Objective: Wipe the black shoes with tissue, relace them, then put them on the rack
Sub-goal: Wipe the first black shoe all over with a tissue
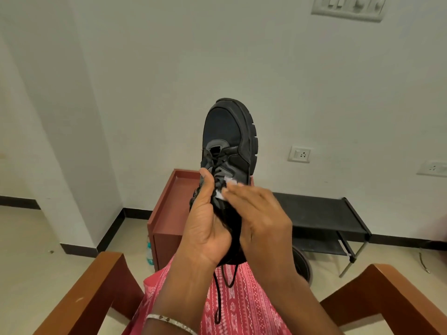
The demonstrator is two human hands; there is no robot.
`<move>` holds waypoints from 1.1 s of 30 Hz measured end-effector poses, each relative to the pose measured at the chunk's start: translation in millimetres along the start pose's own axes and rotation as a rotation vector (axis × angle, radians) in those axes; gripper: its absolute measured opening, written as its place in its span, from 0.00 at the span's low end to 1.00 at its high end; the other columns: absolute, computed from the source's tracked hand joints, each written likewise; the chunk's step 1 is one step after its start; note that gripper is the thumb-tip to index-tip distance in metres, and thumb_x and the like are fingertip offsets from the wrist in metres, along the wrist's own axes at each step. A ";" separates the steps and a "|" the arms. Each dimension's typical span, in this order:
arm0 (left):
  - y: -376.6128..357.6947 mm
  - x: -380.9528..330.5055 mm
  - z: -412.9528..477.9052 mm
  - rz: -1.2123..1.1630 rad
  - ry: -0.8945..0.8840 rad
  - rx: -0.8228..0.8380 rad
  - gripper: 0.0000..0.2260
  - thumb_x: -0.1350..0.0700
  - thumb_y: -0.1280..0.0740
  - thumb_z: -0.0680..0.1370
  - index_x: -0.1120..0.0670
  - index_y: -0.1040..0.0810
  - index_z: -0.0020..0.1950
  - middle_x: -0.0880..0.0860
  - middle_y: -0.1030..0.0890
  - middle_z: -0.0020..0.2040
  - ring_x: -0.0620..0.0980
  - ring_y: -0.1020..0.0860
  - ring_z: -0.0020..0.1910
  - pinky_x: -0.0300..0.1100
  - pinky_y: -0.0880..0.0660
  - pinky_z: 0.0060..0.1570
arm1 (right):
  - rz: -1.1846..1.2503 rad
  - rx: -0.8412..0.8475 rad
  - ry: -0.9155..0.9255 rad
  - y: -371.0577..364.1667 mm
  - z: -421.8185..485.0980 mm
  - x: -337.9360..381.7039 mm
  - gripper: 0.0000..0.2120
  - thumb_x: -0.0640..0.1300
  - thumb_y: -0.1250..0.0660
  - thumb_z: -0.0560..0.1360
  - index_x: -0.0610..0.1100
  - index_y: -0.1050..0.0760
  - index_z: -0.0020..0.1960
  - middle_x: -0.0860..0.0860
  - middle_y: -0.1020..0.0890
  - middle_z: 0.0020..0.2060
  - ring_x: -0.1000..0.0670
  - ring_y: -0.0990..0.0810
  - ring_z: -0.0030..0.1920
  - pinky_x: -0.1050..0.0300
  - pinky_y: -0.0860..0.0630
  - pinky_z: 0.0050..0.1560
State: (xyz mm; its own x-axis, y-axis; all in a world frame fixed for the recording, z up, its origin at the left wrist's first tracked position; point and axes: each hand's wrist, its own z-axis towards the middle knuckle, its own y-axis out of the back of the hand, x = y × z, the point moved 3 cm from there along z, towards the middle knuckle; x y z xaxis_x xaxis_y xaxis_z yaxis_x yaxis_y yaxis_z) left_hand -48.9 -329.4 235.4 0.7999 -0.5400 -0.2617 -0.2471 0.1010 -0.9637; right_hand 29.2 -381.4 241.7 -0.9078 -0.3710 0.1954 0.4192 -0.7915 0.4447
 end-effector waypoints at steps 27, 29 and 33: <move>9.2 -10.4 5.5 0.025 -0.070 0.015 0.28 0.39 0.38 0.79 0.63 0.15 0.54 0.61 0.16 0.52 0.54 0.15 0.50 0.47 0.17 0.50 | 0.006 -0.042 -0.005 -10.8 -3.4 -9.9 0.14 0.34 0.36 0.77 0.38 0.18 0.60 0.46 0.17 0.59 0.46 0.20 0.62 0.55 0.26 0.67; 7.8 -9.0 2.3 -0.008 -0.051 0.018 0.28 0.39 0.37 0.79 0.63 0.18 0.60 0.60 0.17 0.57 0.53 0.19 0.58 0.49 0.23 0.60 | -0.014 -0.070 -0.027 -12.8 15.1 -12.7 0.14 0.35 0.37 0.78 0.38 0.17 0.59 0.47 0.16 0.57 0.47 0.20 0.59 0.55 0.24 0.63; 3.8 -14.1 1.4 0.049 -0.077 0.006 0.27 0.39 0.38 0.79 0.63 0.16 0.54 0.61 0.16 0.50 0.56 0.15 0.47 0.49 0.17 0.49 | 0.000 -0.079 -0.032 -5.7 -0.4 0.9 0.14 0.37 0.39 0.79 0.39 0.17 0.59 0.48 0.16 0.57 0.49 0.22 0.56 0.59 0.24 0.61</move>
State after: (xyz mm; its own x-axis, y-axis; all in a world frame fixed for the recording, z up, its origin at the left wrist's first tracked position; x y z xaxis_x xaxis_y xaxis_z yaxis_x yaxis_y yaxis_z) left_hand -60.4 -320.2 235.4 0.8266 -0.4683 -0.3121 -0.2843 0.1312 -0.9497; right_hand 26.1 -377.5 239.0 -0.9072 -0.3564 0.2236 0.4176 -0.8277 0.3749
